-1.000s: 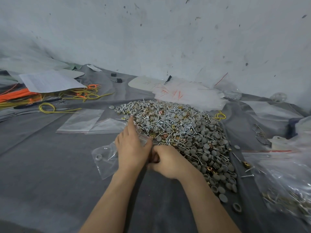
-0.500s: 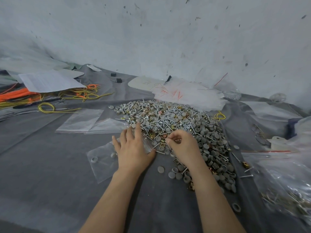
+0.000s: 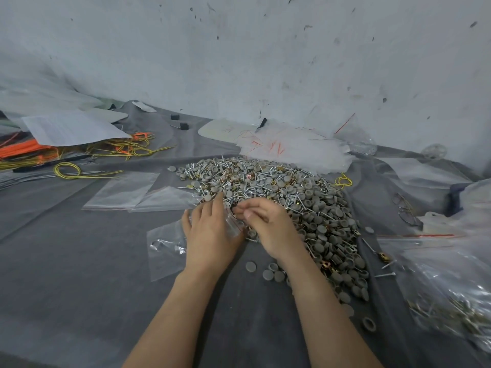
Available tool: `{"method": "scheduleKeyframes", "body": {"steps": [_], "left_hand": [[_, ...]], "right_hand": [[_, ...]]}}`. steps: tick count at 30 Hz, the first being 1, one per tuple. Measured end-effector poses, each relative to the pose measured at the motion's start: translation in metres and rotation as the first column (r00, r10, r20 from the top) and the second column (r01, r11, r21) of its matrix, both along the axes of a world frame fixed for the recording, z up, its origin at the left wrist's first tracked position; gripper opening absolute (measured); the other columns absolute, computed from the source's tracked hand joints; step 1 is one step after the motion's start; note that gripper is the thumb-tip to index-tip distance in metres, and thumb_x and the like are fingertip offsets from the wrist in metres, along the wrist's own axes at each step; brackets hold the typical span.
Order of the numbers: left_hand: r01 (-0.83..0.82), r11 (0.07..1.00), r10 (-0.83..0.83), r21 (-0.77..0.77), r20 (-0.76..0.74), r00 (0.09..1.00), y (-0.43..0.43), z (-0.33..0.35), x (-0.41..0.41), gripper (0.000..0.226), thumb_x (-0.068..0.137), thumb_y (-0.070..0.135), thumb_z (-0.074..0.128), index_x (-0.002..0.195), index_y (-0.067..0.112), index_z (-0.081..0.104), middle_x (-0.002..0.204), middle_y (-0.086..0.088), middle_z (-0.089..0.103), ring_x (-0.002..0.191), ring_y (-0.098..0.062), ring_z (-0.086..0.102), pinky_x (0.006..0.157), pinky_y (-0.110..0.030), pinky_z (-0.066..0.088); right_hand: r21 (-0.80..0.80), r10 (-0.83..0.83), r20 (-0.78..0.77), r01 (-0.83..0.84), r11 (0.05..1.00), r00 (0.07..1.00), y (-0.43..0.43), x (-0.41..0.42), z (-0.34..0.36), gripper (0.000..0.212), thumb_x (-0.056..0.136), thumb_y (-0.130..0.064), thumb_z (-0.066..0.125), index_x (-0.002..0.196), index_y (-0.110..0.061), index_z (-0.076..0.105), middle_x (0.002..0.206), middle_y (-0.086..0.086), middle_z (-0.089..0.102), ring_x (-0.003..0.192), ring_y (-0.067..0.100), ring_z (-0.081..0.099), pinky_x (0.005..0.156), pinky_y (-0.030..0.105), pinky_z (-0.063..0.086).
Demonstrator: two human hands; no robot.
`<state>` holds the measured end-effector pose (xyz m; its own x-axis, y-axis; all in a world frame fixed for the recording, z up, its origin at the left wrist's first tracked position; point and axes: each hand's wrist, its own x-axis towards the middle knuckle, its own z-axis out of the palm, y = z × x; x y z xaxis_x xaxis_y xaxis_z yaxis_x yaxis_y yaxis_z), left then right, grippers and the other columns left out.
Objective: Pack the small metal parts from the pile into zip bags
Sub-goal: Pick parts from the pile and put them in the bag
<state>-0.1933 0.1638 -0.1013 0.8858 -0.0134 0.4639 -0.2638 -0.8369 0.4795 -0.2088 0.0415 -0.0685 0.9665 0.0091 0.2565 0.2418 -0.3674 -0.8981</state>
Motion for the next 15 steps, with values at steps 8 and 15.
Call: {"method": "scheduleKeyframes", "body": {"steps": [8, 15], "left_hand": [[-0.063, 0.997, 0.061, -0.040, -0.046, 0.997, 0.000, 0.001, 0.002, 0.079, 0.082, 0.046, 0.065, 0.146, 0.019, 0.029, 0.141, -0.002, 0.045, 0.135, -0.024, 0.033, 0.114, -0.045, 0.014], [-0.055, 0.998, 0.053, -0.036, -0.060, 0.997, 0.000, 0.001, 0.000, 0.077, 0.084, 0.048, 0.062, 0.146, 0.018, 0.028, 0.143, -0.002, 0.043, 0.137, -0.023, 0.030, 0.116, -0.045, 0.012]], "right_hand": [[-0.717, -0.303, 0.080, 0.266, 0.645, 0.950, -0.005, -0.002, -0.017, 0.021, 0.093, -0.031, 0.058, 0.111, -0.024, 0.067, 0.112, 0.003, 0.056, 0.107, 0.023, 0.052, 0.093, 0.038, 0.044], [-0.735, -0.305, 0.116, 0.289, 0.614, 0.945, 0.003, 0.000, -0.023, 0.016, 0.095, -0.018, 0.051, 0.107, -0.021, 0.061, 0.114, 0.000, 0.056, 0.113, 0.023, 0.045, 0.095, 0.040, 0.034]]}}
